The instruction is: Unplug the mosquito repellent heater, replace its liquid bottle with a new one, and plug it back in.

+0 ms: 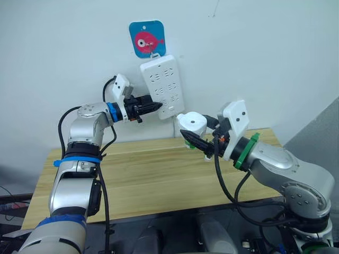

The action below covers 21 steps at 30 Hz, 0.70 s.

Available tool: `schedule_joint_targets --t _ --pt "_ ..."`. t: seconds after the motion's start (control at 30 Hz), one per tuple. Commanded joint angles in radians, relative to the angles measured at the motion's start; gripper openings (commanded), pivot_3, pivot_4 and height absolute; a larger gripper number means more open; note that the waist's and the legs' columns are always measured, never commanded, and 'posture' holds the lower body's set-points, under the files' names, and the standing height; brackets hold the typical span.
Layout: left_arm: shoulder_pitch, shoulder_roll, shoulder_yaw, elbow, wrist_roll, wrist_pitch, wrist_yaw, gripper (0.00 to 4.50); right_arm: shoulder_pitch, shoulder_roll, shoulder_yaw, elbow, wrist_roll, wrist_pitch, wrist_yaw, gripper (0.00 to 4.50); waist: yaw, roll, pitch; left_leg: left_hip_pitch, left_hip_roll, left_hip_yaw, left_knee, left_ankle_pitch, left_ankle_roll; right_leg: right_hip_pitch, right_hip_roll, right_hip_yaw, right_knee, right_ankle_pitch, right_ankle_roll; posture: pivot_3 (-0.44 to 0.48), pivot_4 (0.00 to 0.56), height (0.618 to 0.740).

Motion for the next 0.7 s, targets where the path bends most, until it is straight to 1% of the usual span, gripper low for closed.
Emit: schedule_joint_targets --t 0.03,0.17,0.3,0.43,0.6,0.7 --pt "-0.013 -0.022 0.018 -0.060 -0.016 -0.004 0.039 1.34 -0.075 0.038 0.045 0.057 -0.078 -0.019 -0.036 2.96 0.004 0.000 0.000 0.000 0.000 0.000 0.000 0.000 0.000 0.000 0.000 0.000 0.000 0.000 0.000 -0.228 0.134 0.730" --pt "0.004 -0.021 0.018 -0.099 -0.018 0.031 0.048 1.32 -0.152 0.087 0.070 0.158 -0.176 -0.029 -0.081 2.96 0.006 0.000 0.000 0.000 -0.001 0.000 0.001 0.000 0.000 0.000 -0.001 0.001 0.000 0.000 0.000 -0.226 0.134 0.730" --pt "0.029 -0.012 0.016 -0.172 -0.031 0.098 0.050 1.32 -0.192 0.092 0.099 0.201 -0.263 -0.042 -0.084 2.96 0.006 0.000 0.000 -0.001 -0.001 -0.001 0.001 0.000 0.000 0.000 -0.005 0.000 0.000 0.000 0.000 -0.211 0.134 0.730" --pt "0.049 -0.006 0.027 -0.224 -0.041 0.143 0.063 1.32 -0.201 0.104 0.099 0.204 -0.299 -0.042 -0.060 2.96 0.006 0.000 0.000 -0.004 -0.001 -0.002 0.000 0.000 0.000 -0.003 -0.007 -0.001 0.001 0.000 0.000 -0.206 0.136 0.730" --pt "0.068 0.006 0.040 -0.256 -0.061 0.194 0.073 1.32 -0.208 0.126 0.077 0.184 -0.292 -0.014 -0.038 2.96 0.002 0.000 0.000 -0.009 -0.001 0.000 0.000 0.000 0.000 -0.011 -0.008 0.000 0.004 0.001 -0.001 -0.207 0.136 0.730" --pt "0.070 0.008 0.038 -0.270 -0.066 0.206 0.075 1.32 -0.208 0.134 0.088 0.198 -0.311 -0.020 -0.032 2.96 0.002 0.000 0.000 -0.009 -0.001 0.000 0.000 0.000 0.000 -0.011 -0.008 0.000 0.004 0.001 -0.001 -0.206 0.136 0.730"
